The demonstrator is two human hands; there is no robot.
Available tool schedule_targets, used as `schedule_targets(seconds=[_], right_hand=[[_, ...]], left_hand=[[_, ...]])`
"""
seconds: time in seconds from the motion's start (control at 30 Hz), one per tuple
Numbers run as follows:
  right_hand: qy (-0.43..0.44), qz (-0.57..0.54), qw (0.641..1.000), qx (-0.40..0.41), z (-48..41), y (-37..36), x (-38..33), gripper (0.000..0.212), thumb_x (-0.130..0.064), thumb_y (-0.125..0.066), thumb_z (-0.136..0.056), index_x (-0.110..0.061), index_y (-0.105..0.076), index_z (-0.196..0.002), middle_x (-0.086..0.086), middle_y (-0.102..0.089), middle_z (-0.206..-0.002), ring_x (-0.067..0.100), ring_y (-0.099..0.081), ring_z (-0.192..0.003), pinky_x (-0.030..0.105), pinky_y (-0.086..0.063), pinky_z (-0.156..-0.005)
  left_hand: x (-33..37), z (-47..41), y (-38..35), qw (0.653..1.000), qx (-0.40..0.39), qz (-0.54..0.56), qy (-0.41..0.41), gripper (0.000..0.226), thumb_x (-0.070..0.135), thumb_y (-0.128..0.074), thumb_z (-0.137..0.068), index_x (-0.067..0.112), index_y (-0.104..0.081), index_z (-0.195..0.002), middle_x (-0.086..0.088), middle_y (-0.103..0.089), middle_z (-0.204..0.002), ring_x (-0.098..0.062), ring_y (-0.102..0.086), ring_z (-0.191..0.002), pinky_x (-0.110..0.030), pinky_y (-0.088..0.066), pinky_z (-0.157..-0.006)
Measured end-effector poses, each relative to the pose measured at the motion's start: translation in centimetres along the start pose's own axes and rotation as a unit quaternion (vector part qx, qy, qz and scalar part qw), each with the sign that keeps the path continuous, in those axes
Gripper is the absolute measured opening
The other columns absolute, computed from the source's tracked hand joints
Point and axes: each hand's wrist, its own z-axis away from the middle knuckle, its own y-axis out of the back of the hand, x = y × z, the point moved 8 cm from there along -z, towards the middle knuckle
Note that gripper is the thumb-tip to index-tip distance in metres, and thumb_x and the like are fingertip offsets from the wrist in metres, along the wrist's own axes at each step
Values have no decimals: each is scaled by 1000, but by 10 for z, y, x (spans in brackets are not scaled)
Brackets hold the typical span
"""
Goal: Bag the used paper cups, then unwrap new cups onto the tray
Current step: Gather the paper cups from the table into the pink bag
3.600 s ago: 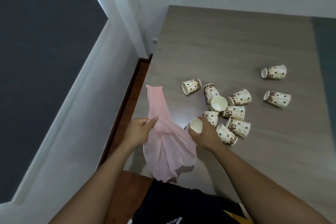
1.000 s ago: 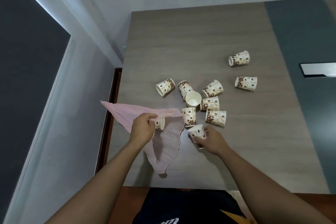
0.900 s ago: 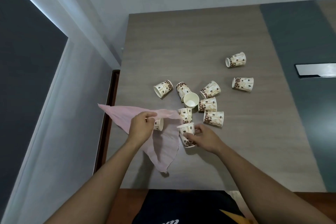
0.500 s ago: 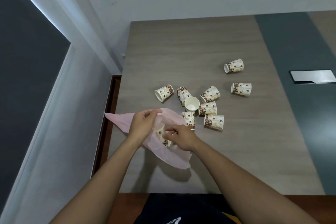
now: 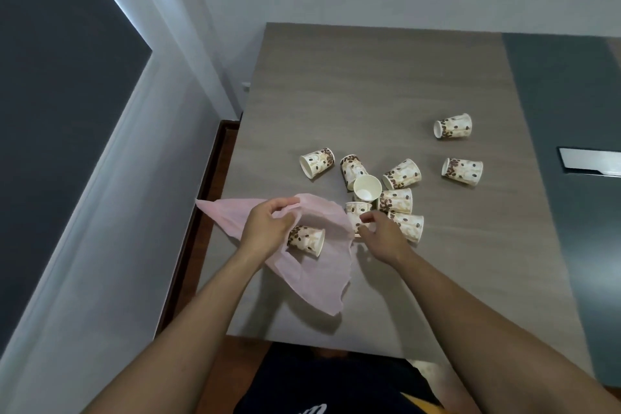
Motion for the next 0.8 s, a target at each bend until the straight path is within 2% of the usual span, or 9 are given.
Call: schedule_targets(seconds=[0.2, 0.3, 0.47, 0.53, 0.63, 0.8], right_hand=[[69, 88, 992, -53, -23, -14, -3, 58, -20, -66, -105, -18, -47, -160, 11, -52, -163, 38, -60, -139, 43, -47, -112], [72, 107, 989, -71, -32, -22, -1, 65, -22, -65, -107, -19, -38, -165, 13, -46, -168, 41, -57, -142, 47, -47, -114], [87, 192, 975, -66, -39, -30, 3, 80, -24, -73, -103, -17, -30, -170, 16, -25, -172, 46, -60, -136, 53, -53, -108], [68, 210, 973, -70, -41, -34, 12, 84, -24, -76, -101, -18, -29, -171, 18, -25, -168, 45, -60, -137, 53, -53, -111], [43, 222, 971, -79, -40, -37, 28, 59, -25, -74, -103, -11, -51, -155, 20, -38, -156, 42, -63, -132, 47, -50, -111], [-4, 108, 993, -47, -38, -32, 55, 26, -28, -76, -101, -10, -75, -120, 23, -64, -127, 37, -68, -107, 35, -48, -89]], left_hand=[[-9, 8, 5, 1000, -19, 15, -10, 28, 19, -75, -106, 29, -82, -131, 10, -77, -139, -11, -69, -130, -32, -57, -111], [-14, 13, 4, 999, -24, 31, -11, 26, 18, -75, -106, 29, -83, -129, 13, -78, -135, -7, -70, -128, -24, -57, -106], [-23, 19, 5, 998, -19, 54, -1, 26, 17, -76, -105, 31, -84, -126, 20, -81, -129, 1, -72, -124, -24, -56, -106], [-26, 18, 6, 998, -12, 62, 8, 26, 17, -77, -105, 31, -85, -126, 20, -82, -127, 1, -72, -123, -25, -56, -106], [-28, 16, 7, 997, -5, 74, 19, 26, 16, -77, -105, 32, -85, -124, 19, -83, -124, 3, -74, -117, -27, -59, -105], [-27, 9, 4, 997, -4, 72, 27, 28, 19, -75, -107, 33, -83, -129, 14, -81, -129, -10, -75, -123, -36, -63, -105]])
